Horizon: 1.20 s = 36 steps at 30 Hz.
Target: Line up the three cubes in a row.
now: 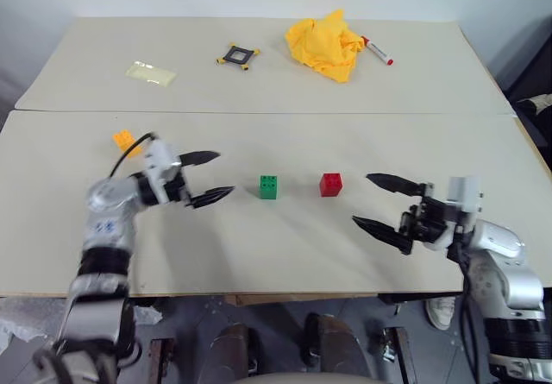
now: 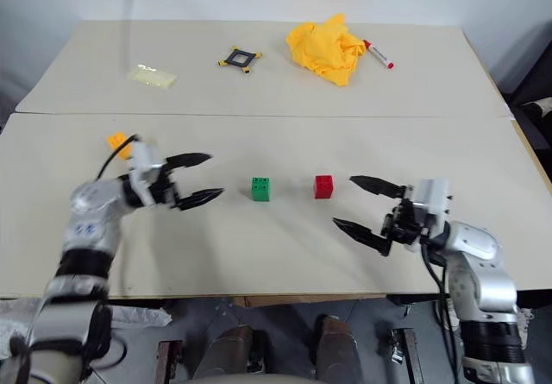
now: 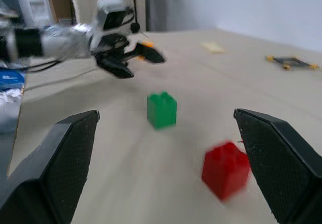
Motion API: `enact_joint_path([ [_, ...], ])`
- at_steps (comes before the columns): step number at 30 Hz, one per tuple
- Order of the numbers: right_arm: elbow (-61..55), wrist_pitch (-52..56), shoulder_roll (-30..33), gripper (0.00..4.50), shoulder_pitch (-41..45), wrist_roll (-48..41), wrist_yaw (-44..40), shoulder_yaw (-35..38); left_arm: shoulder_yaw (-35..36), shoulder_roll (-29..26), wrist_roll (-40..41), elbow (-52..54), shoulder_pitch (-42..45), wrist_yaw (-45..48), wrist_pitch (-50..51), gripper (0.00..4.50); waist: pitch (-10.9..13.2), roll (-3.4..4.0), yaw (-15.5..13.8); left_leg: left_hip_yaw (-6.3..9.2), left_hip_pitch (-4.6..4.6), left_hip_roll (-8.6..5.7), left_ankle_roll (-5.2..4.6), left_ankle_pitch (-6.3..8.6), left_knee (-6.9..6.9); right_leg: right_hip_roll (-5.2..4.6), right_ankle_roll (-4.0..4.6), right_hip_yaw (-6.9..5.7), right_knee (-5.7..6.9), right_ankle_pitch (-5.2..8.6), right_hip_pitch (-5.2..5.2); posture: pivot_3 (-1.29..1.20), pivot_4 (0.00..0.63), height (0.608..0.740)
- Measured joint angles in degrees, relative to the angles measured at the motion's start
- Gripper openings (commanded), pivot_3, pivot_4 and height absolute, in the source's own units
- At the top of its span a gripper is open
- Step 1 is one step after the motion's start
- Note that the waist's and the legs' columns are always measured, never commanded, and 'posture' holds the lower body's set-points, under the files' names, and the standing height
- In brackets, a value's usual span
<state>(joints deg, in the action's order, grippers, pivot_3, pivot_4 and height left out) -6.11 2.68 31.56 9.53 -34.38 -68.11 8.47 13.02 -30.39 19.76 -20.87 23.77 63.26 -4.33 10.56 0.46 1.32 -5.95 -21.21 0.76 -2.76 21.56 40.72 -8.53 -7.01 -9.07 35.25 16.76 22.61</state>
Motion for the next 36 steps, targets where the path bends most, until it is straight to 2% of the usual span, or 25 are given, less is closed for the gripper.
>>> enact_joint_path([
  [3, -0.46, -0.98, -2.28, 4.50, 2.41, 1.10, 1.14, -1.66, 8.58, 1.29, 1.85, 14.02, -14.67, -10.22, 3.02, 4.43, 0.00, 0.00, -0.03, 0.19, 0.01, -0.04, -0.06, 0.09, 0.18, -0.06, 0.00, 0.11, -0.03, 0.00, -0.17, 0.00, 0.150, 0.740],
  [7, -0.54, -1.41, -3.24, 4.50, 4.09, 1.26, 2.10, -2.51, 19.91, 8.44, 3.82, 22.96, -28.03, -24.94, 3.90, 4.43, 0.00, 0.00, -1.35, 0.49, 0.00, -0.04, -0.05, 0.11, 0.32, -0.10, 0.00, 0.22, -0.22, 0.00, -0.44, 0.00, 0.150, 0.740],
  [11, -0.77, -0.82, -3.28, 4.50, 5.00, 0.81, 1.95, -2.94, 27.46, 13.50, 4.51, 24.13, -35.23, -35.49, 3.48, 4.43, 0.00, 0.00, -1.84, 0.59, 0.06, -0.05, -0.04, 0.13, 0.33, -0.11, 0.00, 0.13, -0.33, 0.00, -0.62, 0.00, 0.150, 0.740],
  [15, -0.65, 0.21, -3.27, 4.50, 5.80, 0.28, 1.04, -3.75, 27.12, 16.57, 4.44, 28.56, -36.73, -42.28, 4.65, 4.43, 0.00, 0.00, -2.71, 0.58, 0.07, -0.07, -0.04, 0.15, 0.34, -0.13, 0.01, 0.14, -0.34, -0.01, -0.63, 0.00, 0.150, 0.740],
  [21, -0.18, 1.29, -3.01, 4.50, 7.12, 0.02, -0.03, -3.68, 21.56, 14.64, 5.10, 30.41, -28.79, -48.71, 14.13, 4.43, 0.00, 0.00, -2.60, 0.54, 0.08, -0.05, -0.03, 0.16, 0.32, -0.03, 0.01, 0.01, -0.29, -0.01, -0.60, 0.00, 0.150, 0.740],
  [27, -0.38, 2.54, -2.93, 4.50, 6.85, -0.18, -0.38, -4.09, 13.99, 13.16, -0.64, 26.68, -8.41, -63.63, 28.36, 4.43, -0.03, -0.05, -2.71, 0.46, 0.09, -0.16, -0.05, 0.14, 0.30, 0.00, -0.01, -0.14, -0.24, -0.02, -0.57, 0.00, 0.150, 0.740],
  [30, -0.44, 2.71, -2.99, 4.50, 6.73, -0.16, -0.30, -4.32, 11.26, 14.28, -2.52, 21.39, -0.60, -67.02, 29.17, 4.43, -0.04, -0.06, -2.54, 0.36, 0.04, -0.15, -0.04, 0.14, 0.25, 0.04, -0.01, -0.14, -0.23, -0.02, -0.45, 0.00, 0.150, 0.740],
  [36, -0.64, 2.90, -3.06, 4.50, 6.40, -0.16, 0.07, -4.64, 8.41, 15.69, -6.42, 9.36, 8.03, -71.71, 27.56, 4.43, -0.03, -0.09, -2.67, 0.22, -0.04, -0.11, -0.02, 0.12, 0.24, 0.09, -0.02, -0.10, -0.23, -0.02, -0.32, 0.00, 0.150, 0.740],
])
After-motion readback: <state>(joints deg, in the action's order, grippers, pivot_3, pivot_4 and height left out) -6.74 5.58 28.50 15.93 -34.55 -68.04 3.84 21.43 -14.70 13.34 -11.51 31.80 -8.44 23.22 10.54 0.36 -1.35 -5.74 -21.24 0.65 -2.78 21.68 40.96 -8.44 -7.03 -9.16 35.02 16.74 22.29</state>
